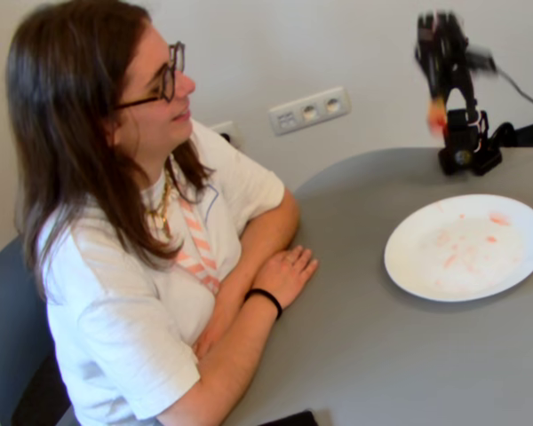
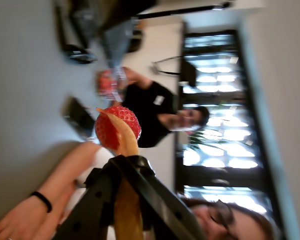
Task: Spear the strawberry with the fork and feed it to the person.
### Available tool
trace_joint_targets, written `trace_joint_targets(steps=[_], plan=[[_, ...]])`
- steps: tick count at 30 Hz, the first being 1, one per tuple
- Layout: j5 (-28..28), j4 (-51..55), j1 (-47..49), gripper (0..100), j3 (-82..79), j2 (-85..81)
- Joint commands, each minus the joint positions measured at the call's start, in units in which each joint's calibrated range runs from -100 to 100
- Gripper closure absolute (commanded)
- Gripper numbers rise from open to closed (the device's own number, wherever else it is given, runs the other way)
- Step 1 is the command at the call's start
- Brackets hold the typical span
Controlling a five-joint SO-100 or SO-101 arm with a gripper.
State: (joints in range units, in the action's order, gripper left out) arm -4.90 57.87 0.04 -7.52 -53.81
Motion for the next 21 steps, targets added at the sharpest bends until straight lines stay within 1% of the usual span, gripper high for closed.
trace_joint_targets(steps=[1,2,4,5,6,9,10,11,13,14,17,20,21], plan=[[1.0,-0.8,-8.5,99,-4.7,-17.6],[2.7,-4.3,-12.3,99,-9.3,-22.8],[4.5,-14.4,-16.5,99,-18.1,-28.3],[4.7,-25.3,-19.1,99,-26.5,-30.9],[4.5,-41.2,-22.5,99,-34.8,-31.4],[4.2,-59.4,-25.7,99,-42.4,-31.4],[4.3,-69.1,-26.6,99,-46.5,-31.3],[4.2,-73.4,-27.6,99,-48.5,-30.8],[4.1,-77.5,-29.0,99,-48.7,-27.8],[4.1,-79.6,-29.1,99,-48.3,-23.6],[4.3,-84.2,-29.3,99,-41.0,-12.9],[3.9,-84.7,-33.0,99,-27.6,-0.5],[2.2,-84.6,-34.7,99,-21.6,5.4]])
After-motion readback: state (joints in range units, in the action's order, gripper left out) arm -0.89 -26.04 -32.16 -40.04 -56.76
